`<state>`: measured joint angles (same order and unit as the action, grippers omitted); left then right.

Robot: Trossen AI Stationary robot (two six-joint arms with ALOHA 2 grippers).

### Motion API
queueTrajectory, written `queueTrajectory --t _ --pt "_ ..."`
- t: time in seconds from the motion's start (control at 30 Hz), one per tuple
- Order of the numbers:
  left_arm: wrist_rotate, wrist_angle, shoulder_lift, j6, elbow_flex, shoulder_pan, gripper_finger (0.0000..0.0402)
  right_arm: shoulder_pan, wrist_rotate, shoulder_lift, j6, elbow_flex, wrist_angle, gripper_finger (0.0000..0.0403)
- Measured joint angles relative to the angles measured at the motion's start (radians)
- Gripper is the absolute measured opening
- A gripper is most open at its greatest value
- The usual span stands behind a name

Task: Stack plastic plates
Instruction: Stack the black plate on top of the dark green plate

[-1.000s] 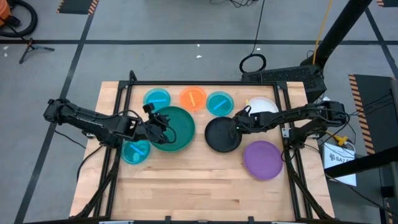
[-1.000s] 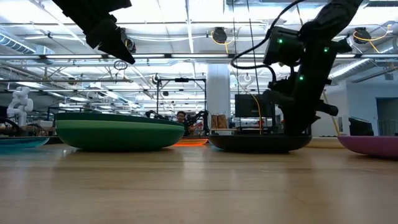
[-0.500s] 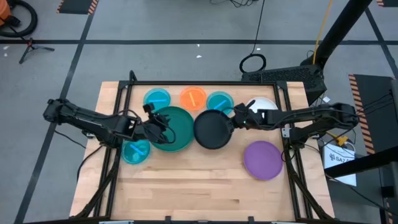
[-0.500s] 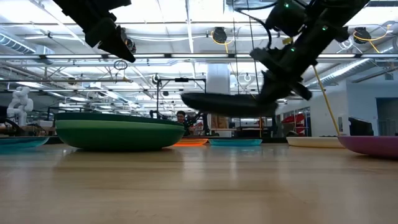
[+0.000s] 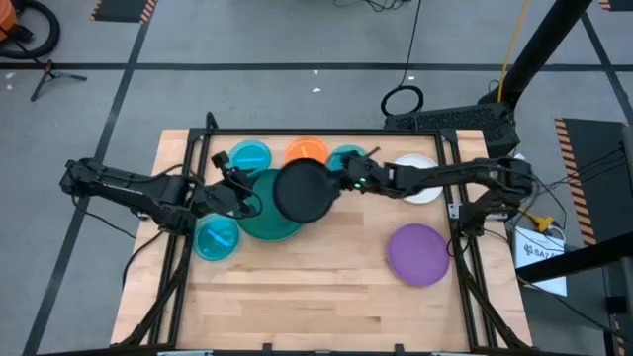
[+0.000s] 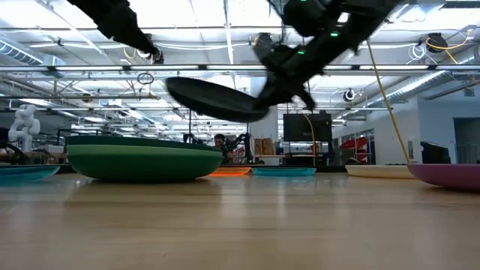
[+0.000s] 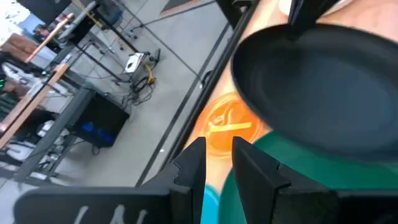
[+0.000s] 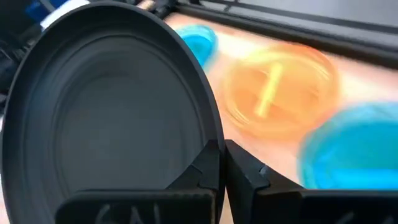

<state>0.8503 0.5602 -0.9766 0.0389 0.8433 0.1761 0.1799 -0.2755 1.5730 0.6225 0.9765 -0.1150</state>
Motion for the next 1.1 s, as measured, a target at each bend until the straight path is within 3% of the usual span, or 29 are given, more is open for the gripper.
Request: queueTrajectory --t 0.17,0.43,0.8,1.1 --pt "0.015 0.143 0.072 -0.093 0.000 0.000 0.0085 0.010 0.018 0.138 -0.045 0.178 0.053 0.0004" --pt "0.017 0.198 0.137 -0.173 0.000 0.003 0.0085 0.013 0.018 0.308 -0.067 0.377 0.118 0.0004" --pt "0.017 0.197 0.142 -0.179 0.000 0.003 0.0085 0.009 0.018 0.401 -0.061 0.423 0.122 0.0006" --pt "0.016 0.195 0.141 -0.178 0.000 0.002 0.0085 0.008 0.018 0.406 -0.057 0.422 0.120 0.0045"
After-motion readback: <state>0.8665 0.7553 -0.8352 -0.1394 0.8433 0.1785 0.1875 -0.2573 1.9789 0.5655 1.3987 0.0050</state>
